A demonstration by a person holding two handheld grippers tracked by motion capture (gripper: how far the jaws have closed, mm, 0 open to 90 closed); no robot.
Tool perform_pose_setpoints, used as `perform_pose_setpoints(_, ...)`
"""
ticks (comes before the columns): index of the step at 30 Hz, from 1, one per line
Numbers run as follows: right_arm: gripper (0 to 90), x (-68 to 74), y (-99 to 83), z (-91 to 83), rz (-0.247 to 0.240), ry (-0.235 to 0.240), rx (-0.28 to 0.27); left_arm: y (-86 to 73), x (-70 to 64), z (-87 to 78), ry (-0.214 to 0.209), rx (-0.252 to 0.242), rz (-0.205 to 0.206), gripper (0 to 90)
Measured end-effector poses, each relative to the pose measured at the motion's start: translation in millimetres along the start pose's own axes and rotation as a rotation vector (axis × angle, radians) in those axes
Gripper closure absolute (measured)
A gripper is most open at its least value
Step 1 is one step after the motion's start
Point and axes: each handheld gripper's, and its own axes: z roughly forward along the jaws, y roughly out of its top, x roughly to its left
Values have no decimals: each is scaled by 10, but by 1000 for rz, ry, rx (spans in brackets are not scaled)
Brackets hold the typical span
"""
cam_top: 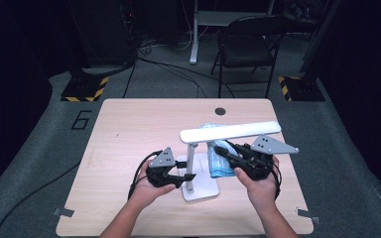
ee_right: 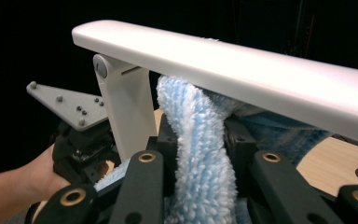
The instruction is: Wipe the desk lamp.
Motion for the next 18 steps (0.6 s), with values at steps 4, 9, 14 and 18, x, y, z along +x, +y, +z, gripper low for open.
perform_pose_setpoints(4,726,21,14,25,-8,5,9,87,36,-71,-32,-50,-24,487)
perform_pose_setpoints(9,726,31,23,40,-3,4,9,269,-3,-138,-25,-52,-2,485)
perform_pose_setpoints(14,725,40,46,43,-15,5,13,453,-16,-214,-18,-68,22,486)
perform_pose_setpoints(18,724,77,63,71,-17,13,12,488,-41,-189,-6,-47,38,517)
